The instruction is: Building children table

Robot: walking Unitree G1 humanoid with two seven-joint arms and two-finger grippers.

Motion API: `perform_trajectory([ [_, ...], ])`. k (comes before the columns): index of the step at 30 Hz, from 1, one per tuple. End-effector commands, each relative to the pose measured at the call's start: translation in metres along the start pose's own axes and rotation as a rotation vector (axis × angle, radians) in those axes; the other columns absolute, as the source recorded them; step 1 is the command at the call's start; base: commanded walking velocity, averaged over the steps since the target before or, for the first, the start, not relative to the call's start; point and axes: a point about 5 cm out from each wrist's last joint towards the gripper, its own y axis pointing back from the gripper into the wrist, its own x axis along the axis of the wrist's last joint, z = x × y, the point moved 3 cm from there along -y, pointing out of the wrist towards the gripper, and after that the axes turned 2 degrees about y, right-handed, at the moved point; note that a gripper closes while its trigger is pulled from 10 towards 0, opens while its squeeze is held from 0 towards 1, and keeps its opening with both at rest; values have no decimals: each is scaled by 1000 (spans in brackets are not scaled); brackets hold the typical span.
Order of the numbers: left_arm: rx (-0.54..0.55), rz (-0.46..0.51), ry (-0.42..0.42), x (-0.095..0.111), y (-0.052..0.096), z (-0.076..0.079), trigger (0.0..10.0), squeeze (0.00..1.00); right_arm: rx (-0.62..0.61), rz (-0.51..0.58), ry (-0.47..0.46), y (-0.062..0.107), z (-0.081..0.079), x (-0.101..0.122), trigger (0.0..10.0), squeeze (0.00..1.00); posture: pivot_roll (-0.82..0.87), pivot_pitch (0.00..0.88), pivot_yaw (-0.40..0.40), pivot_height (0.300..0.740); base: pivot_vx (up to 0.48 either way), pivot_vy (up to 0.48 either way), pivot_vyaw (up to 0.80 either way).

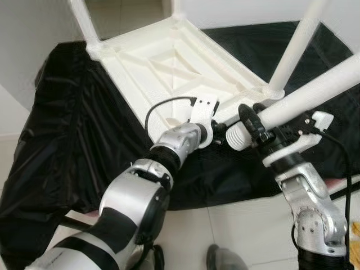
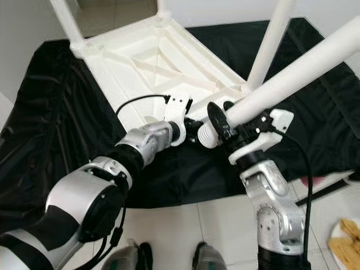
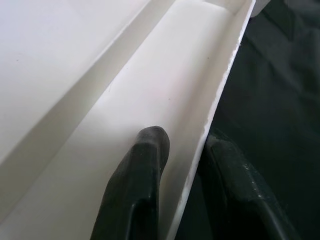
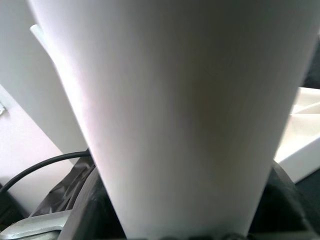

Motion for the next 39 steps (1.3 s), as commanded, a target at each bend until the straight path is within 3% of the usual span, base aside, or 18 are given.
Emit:
perform_trajectory([
  [1,422,124,129,15,5,-22,0,0,10,9,-15,-1,-3,1,10000,0,-80,148,84,740,0,0,0],
  [8,484,185,148,28,7,-23,0,0,13,14,-15,-3,-4,1,10000,0,-85,148,89,740,0,0,0],
  [15,465,192,111,31,3,-9,0,0,10,19,-16,-4,-5,2,10000,0,-90,150,93,740,0,0,0],
  [16,409,188,80,32,0,2,10000,102,8,21,-16,-4,-5,2,10000,0,-90,151,95,740,0,0,0],
  [17,369,186,61,32,-3,10,10000,910,7,22,-15,-4,-5,2,10000,0,-89,151,97,740,0,0,0],
  [18,298,173,26,31,-6,21,10000,1000,5,22,-15,-3,-5,3,10000,0,-88,151,97,740,0,0,0],
  [25,98,206,-36,40,-10,50,10000,1000,4,19,-17,-2,-4,1,10000,0,-78,153,96,740,0,0,0],
  [26,49,221,-40,43,-10,56,10000,67,5,18,-19,-3,-5,1,10000,0,-72,151,94,740,0,0,0],
  [28,49,221,-40,43,-10,56,10000,67,5,18,-19,-3,-5,1,10000,0,-72,151,94,740,0,0,0],
  [29,15,240,-50,48,-8,59,10000,0,7,18,-20,-3,-5,1,10000,0,-70,152,94,740,0,0,0],
  [30,15,240,-50,48,-8,59,10000,0,7,18,-20,-3,-5,1,10000,0,-70,152,94,740,0,0,0],
  [32,-11,269,-131,58,-5,54,10000,0,12,18,-23,-4,-5,0,10000,0,-57,149,90,740,0,0,0],
  [33,-11,269,-131,58,-5,54,10000,0,12,18,-23,-4,-5,0,10000,0,-57,149,90,740,0,0,0],
  [34,18,281,-180,65,-1,41,10000,0,14,17,-24,-4,-5,0,10000,0,-54,146,89,740,0,0,0],
  [35,18,281,-180,65,-1,41,10000,0,14,17,-24,-4,-5,0,10000,0,-54,146,89,740,0,0,0],
  [36,65,292,-236,73,3,26,10000,0,14,16,-26,-4,-5,-1,10000,0,-52,144,88,740,0,0,0],
  [37,65,292,-236,73,3,26,10000,0,14,16,-26,-4,-5,-1,10000,0,-52,144,88,740,0,0,0],
  [39,172,303,-347,85,14,-8,10000,0,0,20,-25,-5,-2,-1,10000,0,-51,143,88,740,0,0,0],
])
